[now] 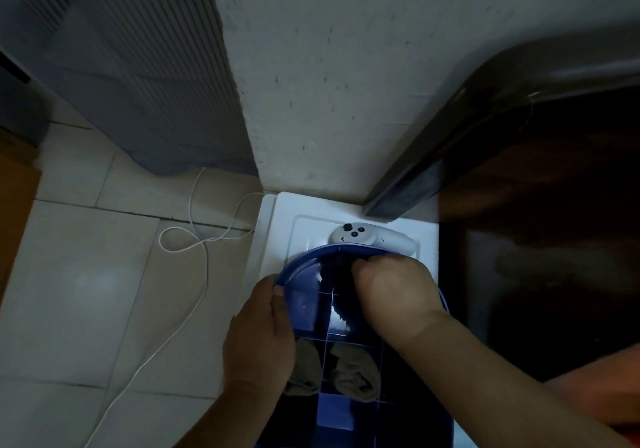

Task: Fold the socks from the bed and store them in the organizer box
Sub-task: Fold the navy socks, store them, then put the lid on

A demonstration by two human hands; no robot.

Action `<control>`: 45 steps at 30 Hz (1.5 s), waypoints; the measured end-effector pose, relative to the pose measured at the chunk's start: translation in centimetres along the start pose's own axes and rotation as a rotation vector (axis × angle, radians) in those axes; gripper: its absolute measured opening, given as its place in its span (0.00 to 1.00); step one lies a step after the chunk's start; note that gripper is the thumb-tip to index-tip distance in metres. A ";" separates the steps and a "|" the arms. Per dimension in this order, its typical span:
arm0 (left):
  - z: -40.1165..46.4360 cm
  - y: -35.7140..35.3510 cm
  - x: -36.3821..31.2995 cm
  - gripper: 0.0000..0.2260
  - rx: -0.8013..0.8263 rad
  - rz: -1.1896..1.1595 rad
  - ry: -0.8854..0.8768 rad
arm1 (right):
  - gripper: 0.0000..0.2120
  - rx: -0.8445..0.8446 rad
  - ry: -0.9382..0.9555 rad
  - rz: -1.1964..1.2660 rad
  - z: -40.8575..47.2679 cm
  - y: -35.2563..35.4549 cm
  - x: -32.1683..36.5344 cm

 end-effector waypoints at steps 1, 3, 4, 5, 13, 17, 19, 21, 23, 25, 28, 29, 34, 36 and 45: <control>0.0 0.0 0.0 0.09 0.002 0.002 0.005 | 0.09 0.010 -0.011 0.027 -0.1 0.0 0.0; -0.1 0.1 0.0 0.09 0.008 0.001 0.012 | 0.08 -0.033 -0.003 0.001 -0.6 0.8 0.3; -0.2 0.1 -0.1 0.09 0.011 -0.004 0.016 | 0.11 -0.073 -0.009 -0.022 -1.0 1.2 0.4; -0.2 0.2 -0.2 0.09 0.011 -0.009 0.020 | 0.14 -0.120 -0.002 -0.042 -1.3 1.4 0.5; 0.0 0.1 0.0 0.10 0.008 -0.007 0.022 | 0.12 -0.131 -0.024 0.061 0.2 -0.9 0.8; 0.0 0.0 0.0 0.10 0.002 -0.010 0.014 | 0.11 -0.183 -0.016 0.040 0.4 -1.5 0.5; -0.1 0.0 -0.1 0.10 -0.001 -0.009 0.003 | 0.13 -0.241 0.009 0.048 -0.3 -1.3 0.5; -0.1 0.1 -0.2 0.10 -0.002 -0.013 -0.010 | 0.19 -0.289 0.018 0.050 -1.7 -0.8 0.1; -0.1 0.1 -0.1 0.10 0.003 -0.015 -0.016 | 0.22 -0.327 0.013 0.042 -3.2 -0.6 -0.7; -0.1 0.1 -0.1 0.10 0.003 -0.018 -0.025 | 0.22 -0.355 0.005 0.059 -4.0 -0.9 -1.4; 0.0 0.1 0.0 0.11 -0.002 -0.022 -0.037 | 0.17 -0.384 -0.013 0.065 -3.7 -1.4 -1.6; 0.0 0.0 0.0 0.11 -0.001 -0.025 -0.042 | 0.15 -0.392 -0.035 0.093 -3.6 -1.5 -1.7; -0.1 -0.1 0.0 0.12 -0.004 -0.053 -0.073 | 0.16 -0.411 -0.122 0.198 -3.6 -1.8 -2.4; 0.0 -0.1 0.0 0.13 -0.004 -0.055 -0.081 | 0.13 -0.350 -0.126 0.150 -3.1 -1.8 -1.9; -0.2 0.1 -0.2 0.12 -0.039 -0.032 -0.095 | 0.20 -0.447 -0.106 0.049 -4.4 -0.8 1.2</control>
Point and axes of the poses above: each hand's wrist, its own z-axis towards the middle knuckle, its own y-axis out of the back of the hand, x = y × z, the point moved 4 cm from there along z, towards the middle knuckle, and after that the axes turned 12 degrees about y, right-handed, at the moved point
